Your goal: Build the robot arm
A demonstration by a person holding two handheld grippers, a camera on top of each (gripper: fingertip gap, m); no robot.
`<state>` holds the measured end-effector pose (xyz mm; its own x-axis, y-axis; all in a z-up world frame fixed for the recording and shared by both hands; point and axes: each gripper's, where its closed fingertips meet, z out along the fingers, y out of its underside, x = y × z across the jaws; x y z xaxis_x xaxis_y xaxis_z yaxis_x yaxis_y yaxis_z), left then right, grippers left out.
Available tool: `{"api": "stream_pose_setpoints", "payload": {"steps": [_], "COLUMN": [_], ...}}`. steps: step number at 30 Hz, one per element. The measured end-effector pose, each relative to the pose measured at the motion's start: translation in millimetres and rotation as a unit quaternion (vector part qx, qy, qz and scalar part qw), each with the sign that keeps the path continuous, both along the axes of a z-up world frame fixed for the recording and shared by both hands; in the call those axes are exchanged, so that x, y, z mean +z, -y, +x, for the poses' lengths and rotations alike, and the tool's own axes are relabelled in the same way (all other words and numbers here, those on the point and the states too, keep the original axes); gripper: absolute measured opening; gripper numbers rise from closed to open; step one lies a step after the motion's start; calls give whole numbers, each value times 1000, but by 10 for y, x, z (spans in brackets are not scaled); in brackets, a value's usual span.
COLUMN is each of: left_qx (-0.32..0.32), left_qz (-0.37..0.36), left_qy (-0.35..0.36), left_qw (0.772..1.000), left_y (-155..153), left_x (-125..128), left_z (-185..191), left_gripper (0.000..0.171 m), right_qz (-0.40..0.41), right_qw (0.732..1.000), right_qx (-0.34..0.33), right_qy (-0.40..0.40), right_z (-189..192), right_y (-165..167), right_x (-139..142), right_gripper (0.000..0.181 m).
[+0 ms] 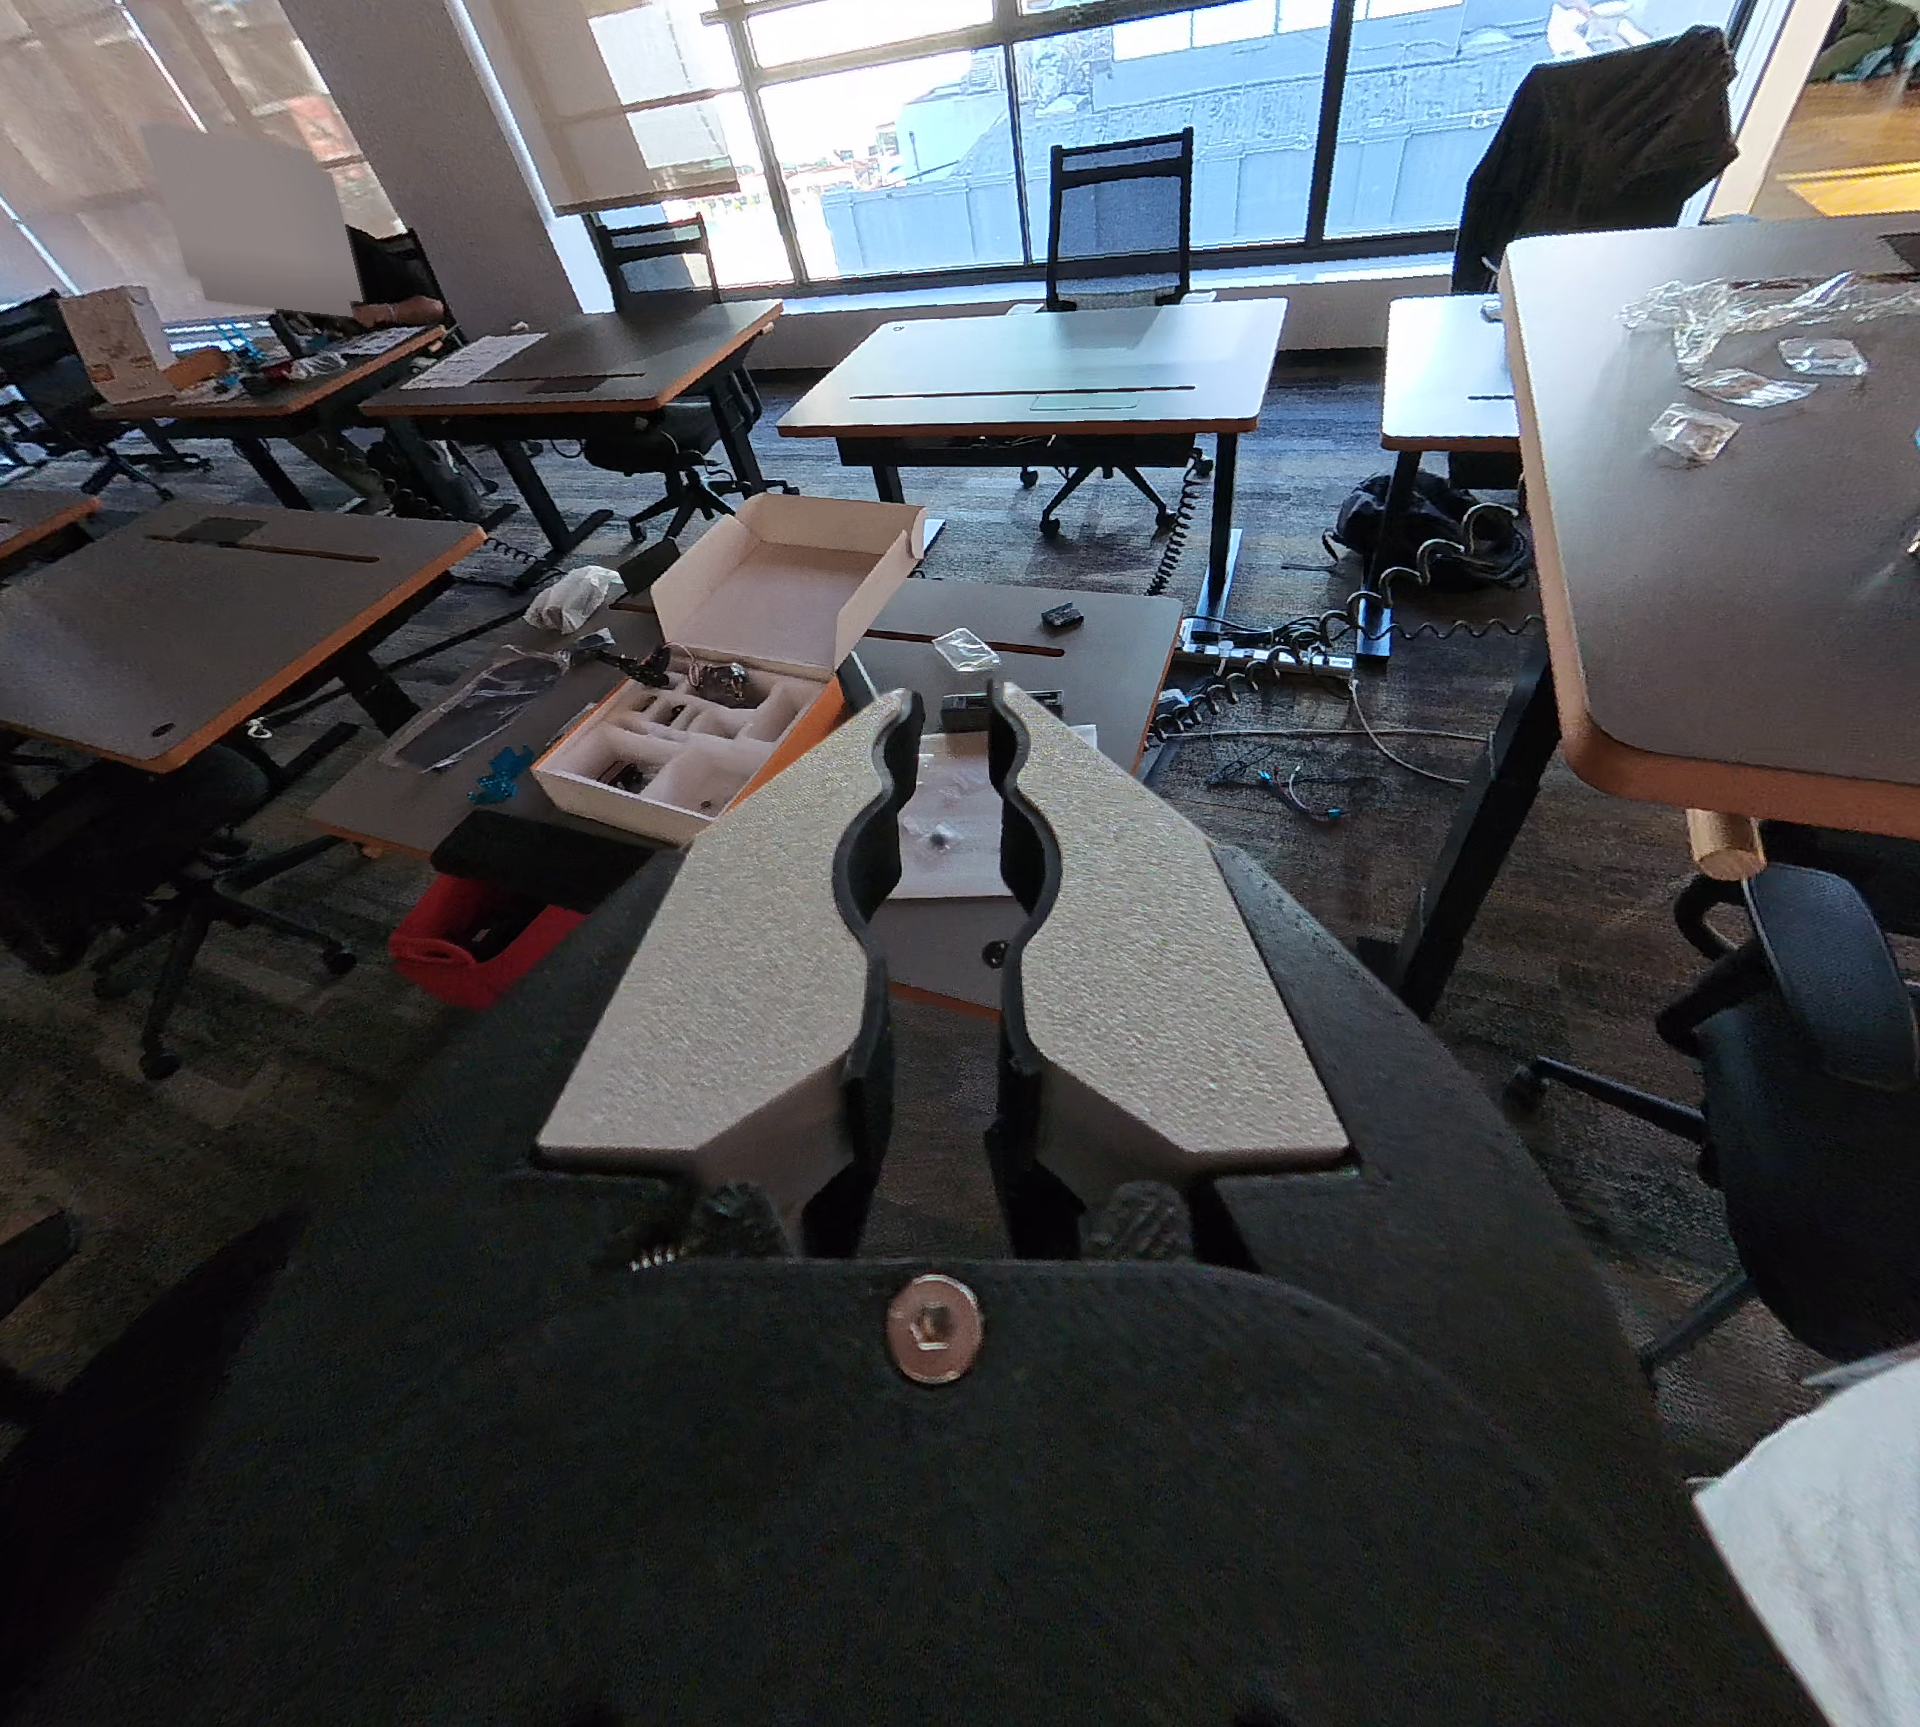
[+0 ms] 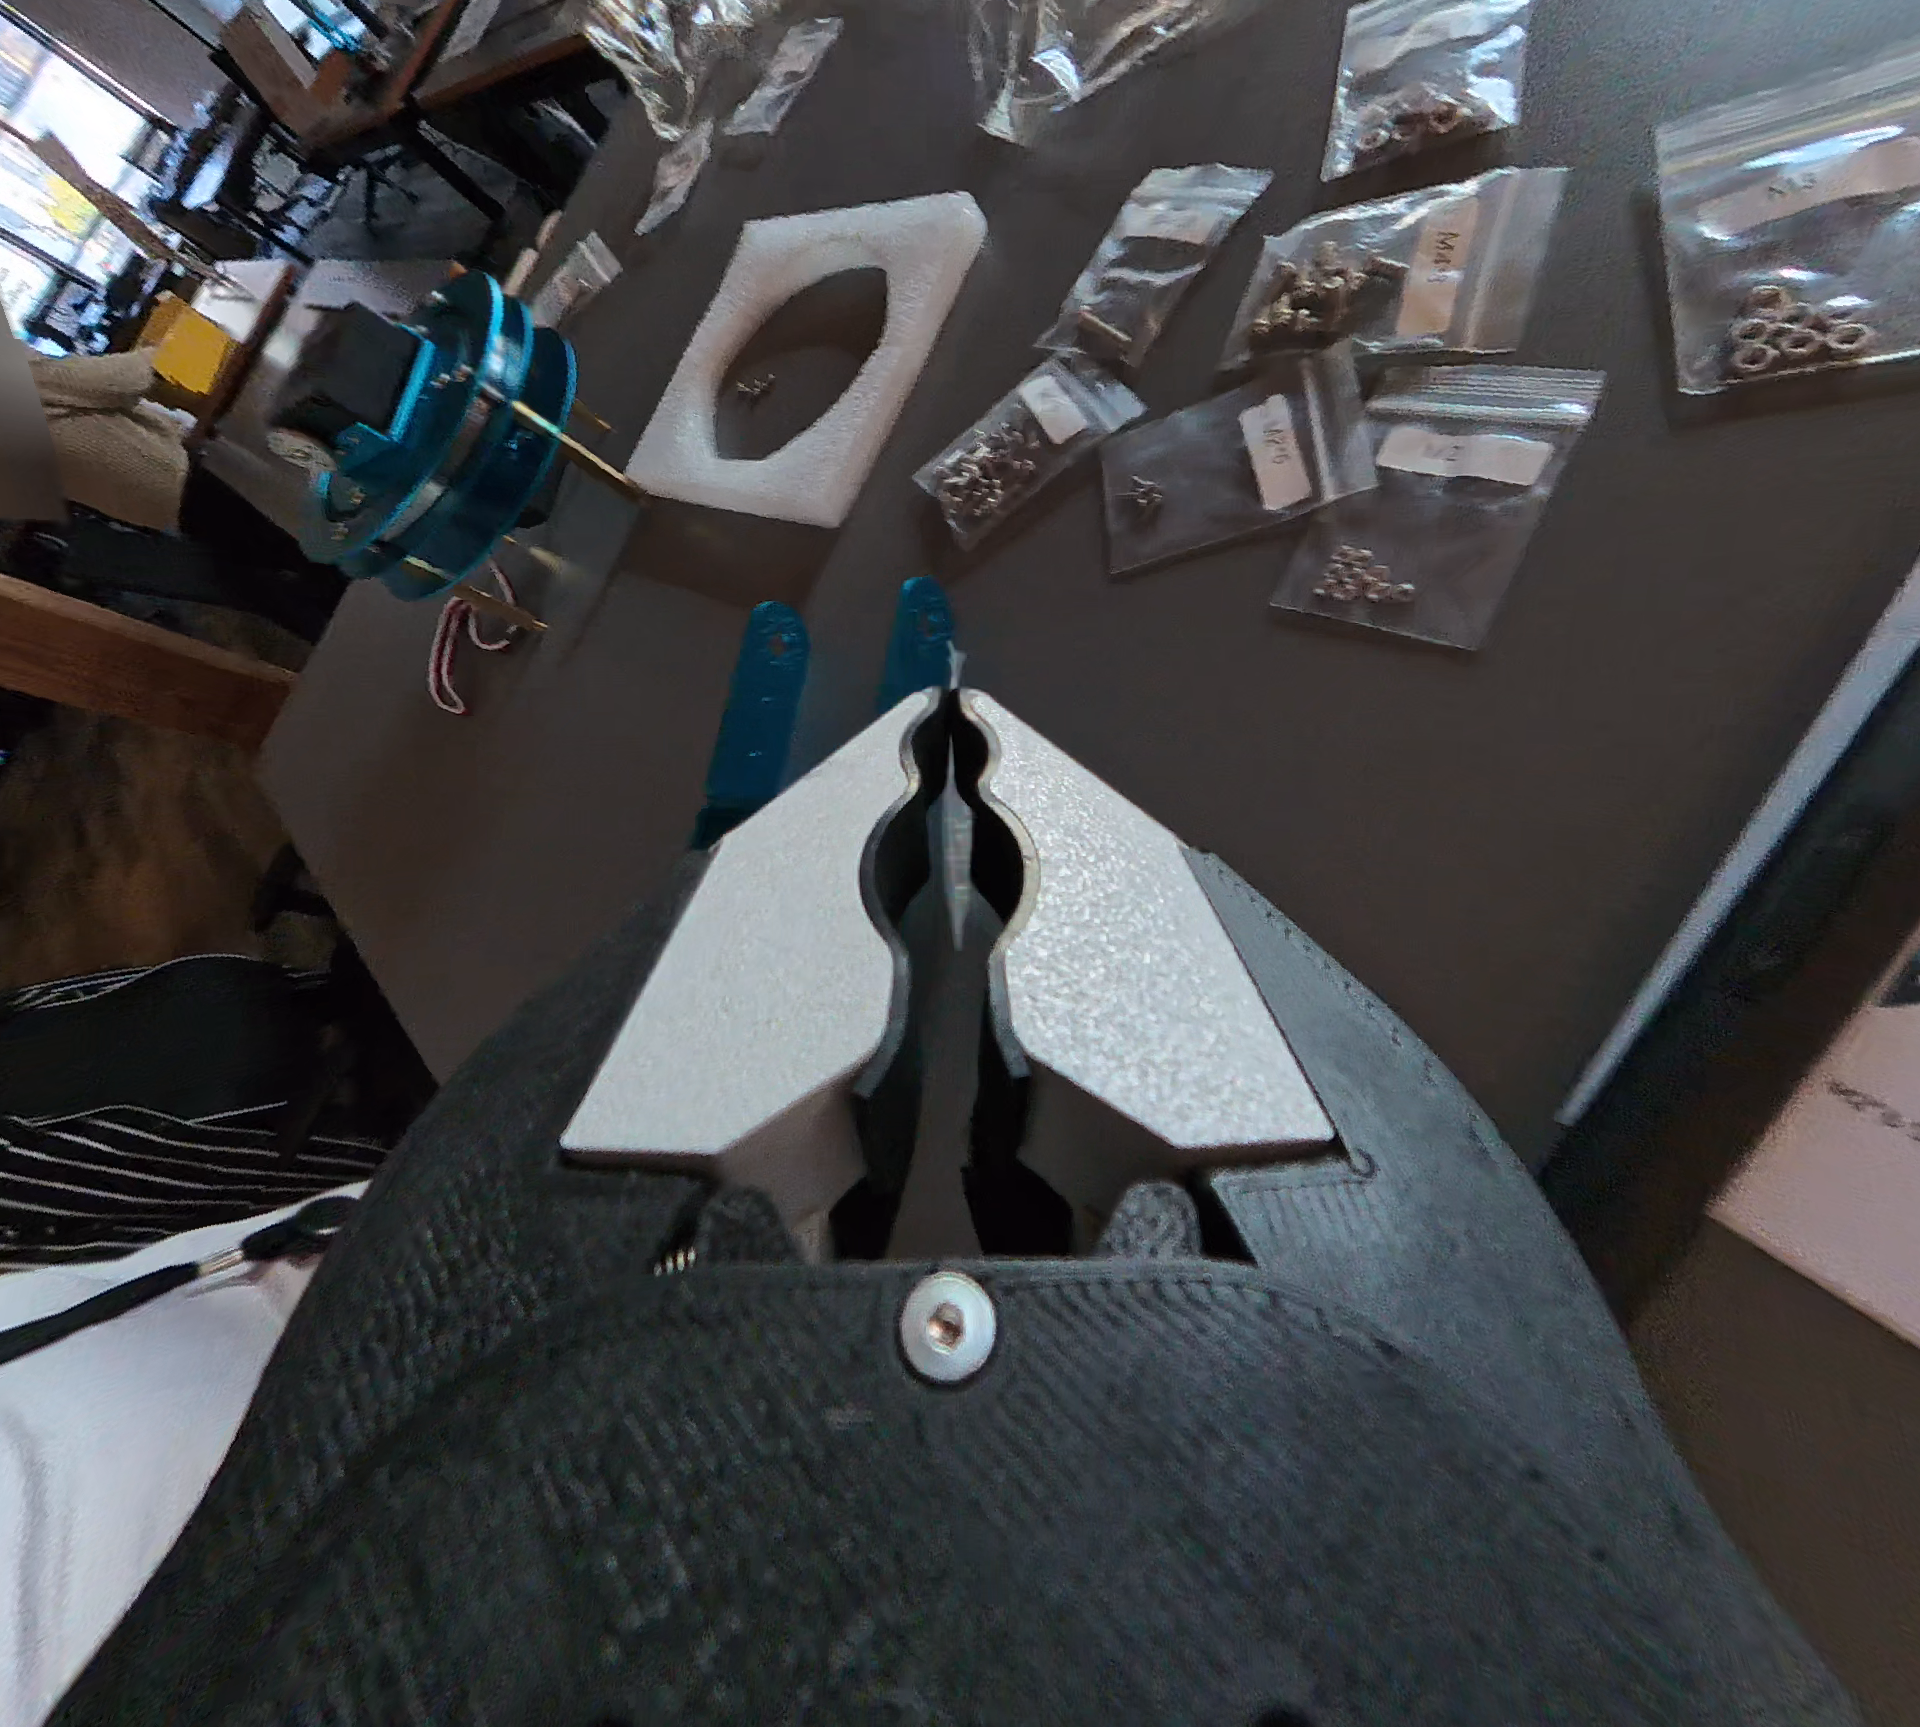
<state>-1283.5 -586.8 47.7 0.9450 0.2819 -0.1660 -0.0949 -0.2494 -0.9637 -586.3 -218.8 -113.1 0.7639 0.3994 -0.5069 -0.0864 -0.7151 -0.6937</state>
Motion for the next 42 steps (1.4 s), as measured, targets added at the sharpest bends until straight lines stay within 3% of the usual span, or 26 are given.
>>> {"api": "stream_pose_setpoints", "payload": {"steps": [8,10,11,14,16,19,21,25,31,35,39,42], "left_qx": [-15,-13,-13,-13,-9,6,18,35,113,173,182,155], "left_qz": [4,4,4,5,3,-9,-17,-8,-41,-55,-29,3], "left_qy": [11,11,14,29,36,41,44,56,37,19,28,37], "left_qw": [1000,1000,1000,999,999,999,999,998,992,983,982,987], "left_y": [-140,-166,-175,-165,-103,69,232,680,1754,2431,2668,2502], "left_x": [-20,-29,-40,-98,-161,-301,-387,-465,-607,-618,-619,-652], "left_z": [162,194,206,227,216,105,-21,-286,-813,-1122,-1320,-1473], "left_gripper": [11,11,11,12,13,14,16,17,18,18,17,17], "right_qz": [-37,-40,-31,81,215,406,457,490,520,560,557,559], "right_qw": [996,992,989,980,962,896,868,860,838,812,805,803], "right_qx": [12,22,26,-10,-10,-13,7,98,160,156,183,174], "right_qy": [83,121,145,181,167,180,195,105,36,58,85,115], "right_z": [390,442,468,373,-33,-750,-1295,-2583,-4078,-4739,-5100,-5030], "right_y": [-193,-206,-204,-148,20,290,395,662,1061,1167,1226,1201], "right_x": [-306,-372,-360,3,401,926,1099,1296,1136,1005,988,992], "right_gripper": [0,16,24,20,20,31,35,51,53,36,31,27]}}
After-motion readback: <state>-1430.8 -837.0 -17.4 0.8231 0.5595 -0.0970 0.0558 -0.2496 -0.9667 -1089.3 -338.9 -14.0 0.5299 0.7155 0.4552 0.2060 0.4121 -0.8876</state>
